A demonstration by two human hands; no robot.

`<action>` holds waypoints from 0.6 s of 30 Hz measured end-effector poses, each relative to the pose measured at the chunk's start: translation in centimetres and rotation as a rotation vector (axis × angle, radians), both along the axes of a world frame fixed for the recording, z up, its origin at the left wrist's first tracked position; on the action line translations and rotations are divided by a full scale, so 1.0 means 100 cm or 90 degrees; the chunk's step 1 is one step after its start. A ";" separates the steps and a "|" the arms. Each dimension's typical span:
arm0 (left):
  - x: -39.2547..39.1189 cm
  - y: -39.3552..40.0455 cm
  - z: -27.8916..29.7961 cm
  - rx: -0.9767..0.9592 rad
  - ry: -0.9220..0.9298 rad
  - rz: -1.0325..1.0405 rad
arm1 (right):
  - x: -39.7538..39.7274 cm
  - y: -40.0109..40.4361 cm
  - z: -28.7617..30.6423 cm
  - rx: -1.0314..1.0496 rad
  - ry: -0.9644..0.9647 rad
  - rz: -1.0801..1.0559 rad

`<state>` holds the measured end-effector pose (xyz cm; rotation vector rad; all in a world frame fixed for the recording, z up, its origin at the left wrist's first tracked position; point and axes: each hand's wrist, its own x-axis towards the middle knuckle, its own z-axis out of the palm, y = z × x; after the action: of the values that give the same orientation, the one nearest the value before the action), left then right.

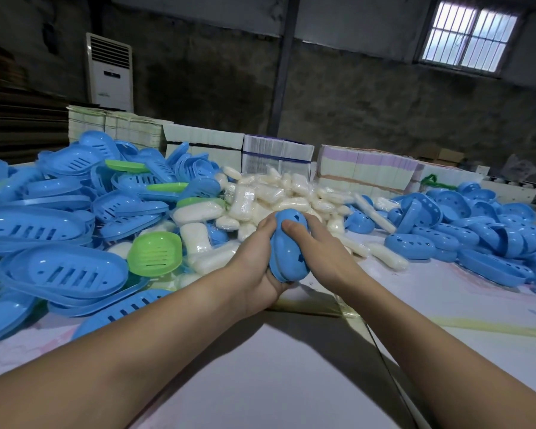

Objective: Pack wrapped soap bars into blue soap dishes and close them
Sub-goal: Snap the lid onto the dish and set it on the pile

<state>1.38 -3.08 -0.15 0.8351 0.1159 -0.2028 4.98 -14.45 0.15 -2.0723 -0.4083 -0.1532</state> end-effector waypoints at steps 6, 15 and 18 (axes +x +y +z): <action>-0.005 -0.001 0.008 -0.060 0.019 0.016 | -0.003 0.009 -0.006 -0.088 -0.036 -0.066; -0.007 0.000 0.004 0.025 -0.089 -0.028 | -0.002 0.002 -0.004 -0.038 0.001 -0.008; -0.006 0.004 0.001 0.059 -0.149 -0.054 | -0.002 -0.002 -0.002 0.003 0.062 0.055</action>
<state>0.76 -2.71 -0.07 0.9511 -0.1308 -0.1789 4.82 -14.69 -0.04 -2.0446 -0.4372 -0.0021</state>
